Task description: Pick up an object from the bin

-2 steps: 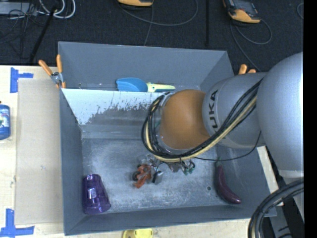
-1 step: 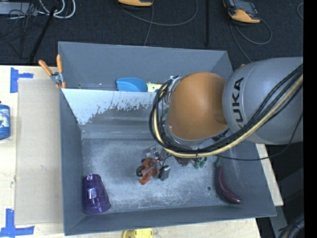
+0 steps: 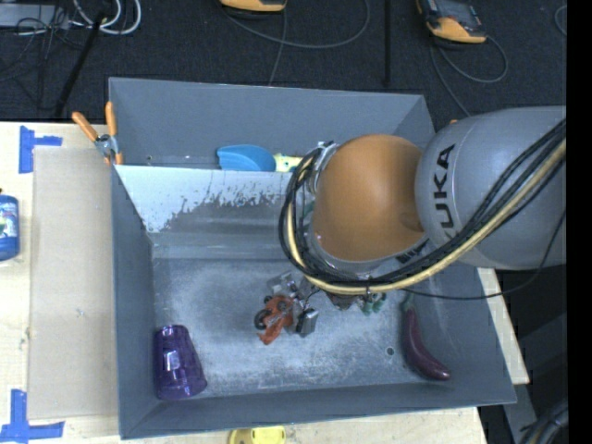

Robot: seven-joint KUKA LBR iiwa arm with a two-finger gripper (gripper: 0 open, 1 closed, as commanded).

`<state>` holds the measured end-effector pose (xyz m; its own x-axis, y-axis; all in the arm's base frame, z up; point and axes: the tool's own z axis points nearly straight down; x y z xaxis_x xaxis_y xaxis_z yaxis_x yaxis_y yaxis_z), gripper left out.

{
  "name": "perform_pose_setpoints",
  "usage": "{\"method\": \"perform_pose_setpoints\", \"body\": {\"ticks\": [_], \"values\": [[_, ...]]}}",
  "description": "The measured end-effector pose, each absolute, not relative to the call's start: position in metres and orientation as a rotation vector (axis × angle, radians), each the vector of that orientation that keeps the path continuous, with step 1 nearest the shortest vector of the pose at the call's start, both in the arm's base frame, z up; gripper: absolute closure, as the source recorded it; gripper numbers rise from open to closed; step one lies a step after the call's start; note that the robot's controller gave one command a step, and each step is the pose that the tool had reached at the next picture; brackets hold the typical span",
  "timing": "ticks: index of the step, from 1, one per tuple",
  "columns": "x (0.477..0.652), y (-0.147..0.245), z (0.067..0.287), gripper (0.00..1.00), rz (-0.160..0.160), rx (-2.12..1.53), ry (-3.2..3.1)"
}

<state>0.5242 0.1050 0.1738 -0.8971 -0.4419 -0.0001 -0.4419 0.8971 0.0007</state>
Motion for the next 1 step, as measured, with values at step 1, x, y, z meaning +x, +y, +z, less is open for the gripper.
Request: {"method": "perform_pose_setpoints", "body": {"ticks": [1], "values": [[0.529, 0.0837, 0.2775, 1.0, 0.0, 0.617, -3.082]]}}
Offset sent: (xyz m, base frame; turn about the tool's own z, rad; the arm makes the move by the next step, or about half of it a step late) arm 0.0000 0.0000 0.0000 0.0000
